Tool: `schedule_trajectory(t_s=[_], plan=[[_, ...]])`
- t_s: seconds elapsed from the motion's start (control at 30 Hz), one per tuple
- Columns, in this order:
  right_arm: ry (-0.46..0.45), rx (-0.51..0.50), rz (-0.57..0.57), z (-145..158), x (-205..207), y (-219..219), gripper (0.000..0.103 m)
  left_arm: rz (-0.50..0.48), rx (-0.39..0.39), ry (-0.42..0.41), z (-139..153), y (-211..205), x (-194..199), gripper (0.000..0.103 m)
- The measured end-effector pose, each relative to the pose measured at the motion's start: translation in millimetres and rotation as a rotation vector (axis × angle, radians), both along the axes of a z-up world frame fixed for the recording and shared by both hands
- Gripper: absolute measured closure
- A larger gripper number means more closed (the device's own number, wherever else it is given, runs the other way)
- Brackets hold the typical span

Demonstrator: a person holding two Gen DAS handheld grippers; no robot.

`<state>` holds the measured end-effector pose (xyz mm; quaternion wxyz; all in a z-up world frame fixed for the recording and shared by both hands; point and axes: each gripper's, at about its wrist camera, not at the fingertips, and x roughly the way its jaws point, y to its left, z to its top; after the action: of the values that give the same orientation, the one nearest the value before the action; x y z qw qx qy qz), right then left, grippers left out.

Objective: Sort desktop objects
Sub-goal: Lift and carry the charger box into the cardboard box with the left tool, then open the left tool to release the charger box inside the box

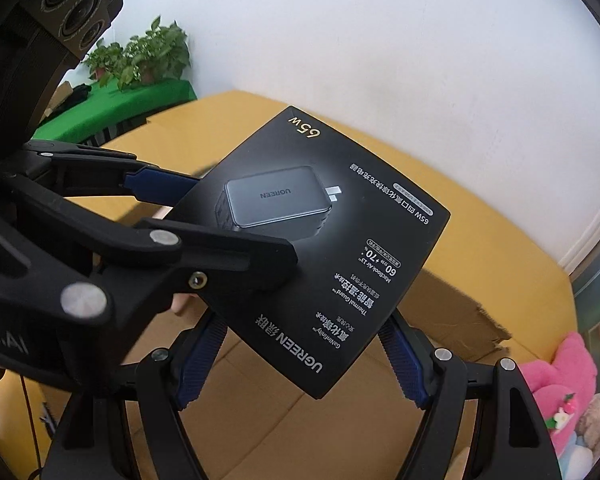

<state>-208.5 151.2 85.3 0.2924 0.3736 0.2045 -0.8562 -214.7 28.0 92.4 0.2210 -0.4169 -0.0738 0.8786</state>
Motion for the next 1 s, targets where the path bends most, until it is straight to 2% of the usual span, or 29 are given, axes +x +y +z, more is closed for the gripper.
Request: schedule_trajectory(t_s=[0.17, 0.3, 0.37, 0.43, 0.5, 0.6, 0.73, 0.83, 0.87, 0.93, 1.0], plan=[[-0.109, -0.014, -0.002, -44.4, -34.8, 4.0, 0.029, 0.029, -0.011, -0.099, -36.8, 6.9, -31.1, 0.038], [-0.147, 0.026, -0.017, -67.9, -51.8, 5.6, 0.030, 0.037, -0.036, -0.158, -58.3, 14.3, -44.1, 0.038], [-0.174, 0.022, -0.022, -75.7, -57.0, 8.4, 0.031, 0.042, -0.042, -0.180, -65.2, 14.7, -48.0, 0.038], [-0.199, 0.016, -0.025, -82.8, -60.7, 9.8, 0.031, 0.046, -0.068, -0.212, -72.7, 18.1, -52.5, 0.045], [-0.224, 0.008, -0.047, -89.9, -65.0, 11.8, 0.030, 0.045, -0.097, -0.215, -76.0, 20.2, -53.4, 0.045], [-0.248, -0.013, -0.072, -94.0, -62.5, 16.3, 0.023, 0.050, -0.103, -0.203, -68.6, 17.0, -50.6, 0.045], [-0.184, 0.024, -0.095, -73.3, -41.1, 20.0, 0.017, 0.091, -0.079, -0.114, -36.3, 2.7, -29.0, 0.043], [-0.053, 0.028, -0.136, -41.9, -6.7, 29.9, 0.010, 0.113, -0.097, 0.010, -4.5, -4.5, 4.7, 0.042], [0.015, 0.019, -0.144, -28.2, 12.5, 35.9, 0.009, 0.125, -0.113, 0.070, 8.6, -7.0, 24.2, 0.040], [0.083, -0.022, -0.161, -8.6, 42.9, 46.2, 0.004, 0.138, -0.134, 0.165, 28.2, -9.3, 55.9, 0.024], [0.141, -0.079, -0.188, 10.0, 77.4, 52.1, 0.001, 0.176, -0.179, 0.272, 44.2, -11.8, 92.6, 0.023]])
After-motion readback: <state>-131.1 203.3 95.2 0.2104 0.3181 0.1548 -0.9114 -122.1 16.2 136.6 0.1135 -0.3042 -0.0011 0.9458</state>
